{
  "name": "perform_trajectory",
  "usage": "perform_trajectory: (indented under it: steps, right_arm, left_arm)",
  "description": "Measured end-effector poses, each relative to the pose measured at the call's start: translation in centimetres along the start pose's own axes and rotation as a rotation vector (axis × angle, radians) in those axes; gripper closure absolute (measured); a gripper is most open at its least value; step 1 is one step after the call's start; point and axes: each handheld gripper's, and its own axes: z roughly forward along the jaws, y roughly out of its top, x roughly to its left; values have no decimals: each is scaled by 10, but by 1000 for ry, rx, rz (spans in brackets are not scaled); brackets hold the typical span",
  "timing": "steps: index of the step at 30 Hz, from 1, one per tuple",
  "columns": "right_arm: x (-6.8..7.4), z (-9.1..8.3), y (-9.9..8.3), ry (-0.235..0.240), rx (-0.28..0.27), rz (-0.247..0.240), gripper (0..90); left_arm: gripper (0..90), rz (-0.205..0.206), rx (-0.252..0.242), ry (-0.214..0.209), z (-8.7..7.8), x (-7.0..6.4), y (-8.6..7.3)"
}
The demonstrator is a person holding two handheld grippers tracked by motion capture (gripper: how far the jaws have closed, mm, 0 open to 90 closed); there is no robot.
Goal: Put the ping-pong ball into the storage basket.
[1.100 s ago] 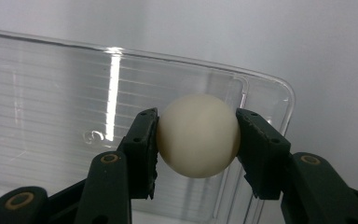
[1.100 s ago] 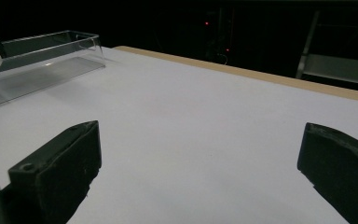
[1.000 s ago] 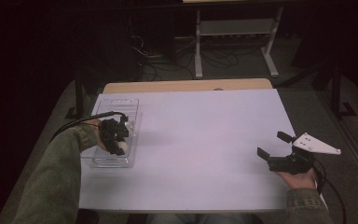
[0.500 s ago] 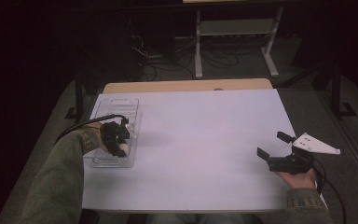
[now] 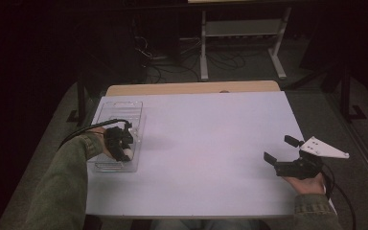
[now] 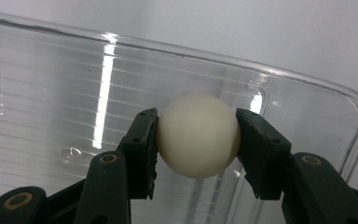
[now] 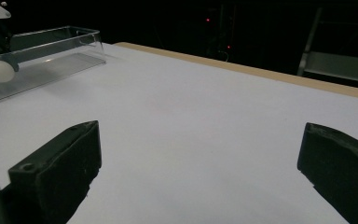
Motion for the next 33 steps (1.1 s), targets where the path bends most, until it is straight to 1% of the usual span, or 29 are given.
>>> perform_trajectory:
  steps: [1, 3, 4, 5, 6, 9, 10, 11, 12, 17, 19, 20, 21, 22, 23, 27, 31, 33]
  right_arm:
    - [0, 0, 0, -1, -1, 0, 0]
    - [0, 0, 0, -3, -2, -2, 0]
    - [0, 0, 0, -4, -3, -4, 0]
    - [0, 0, 0, -5, -5, -3, 0]
    - [0, 0, 0, -5, -5, -3, 0]
    - [0, 0, 0, -5, -6, -4, 0]
    - [0, 0, 0, -4, -5, -3, 0]
    - [0, 0, 0, -3, -5, -3, 0]
    - [0, 0, 0, -3, -4, -3, 0]
    - [1, 0, 0, -1, -3, -4, 0]
    - [1, -1, 0, -2, -3, -3, 0]
    - [1, -2, 0, -3, -3, -3, 0]
    - [1, -2, 0, -3, -3, -2, 0]
    - [1, -2, 0, -4, -3, -3, 0]
    - [1, -3, 0, -5, -1, -5, 0]
    - [1, -5, -1, -11, -3, 0, 0]
    - [1, -7, -1, -13, -2, 0, 0]
    - [1, -8, -1, -15, -4, 2, 0]
  left_arm:
    - [499, -4, -2, 5, 0, 0, 0]
    - [423, -20, -15, 12, -2, 0, -1]
    - [389, -20, -18, 26, -3, 0, -1]
    - [359, -30, -20, 33, -5, 0, -1]
    - [331, -41, -25, 37, -5, 0, -1]
    - [262, -54, -24, 64, -7, 0, -2]
    - [244, -60, -24, 69, -8, 1, -2]
    - [208, -70, -32, 62, -8, 1, -2]
    - [170, -75, -34, 70, -8, 1, -2]
    - [95, -102, -38, 130, -10, 2, -2]
    - [51, -115, -34, 157, -10, 3, -2]
    - [23, -130, -31, 168, -10, 3, -2]
    - [17, -140, -28, 170, -11, 4, -2]
    - [17, -149, -33, 160, -11, 5, -3]
    - [14, -154, -39, 160, -12, 5, -3]
    - [0, -174, -57, 171, -16, 7, -4]
    - [0, -206, -97, 175, -22, 9, -8]
    - [0, -224, -113, 185, -25, 10, -10]
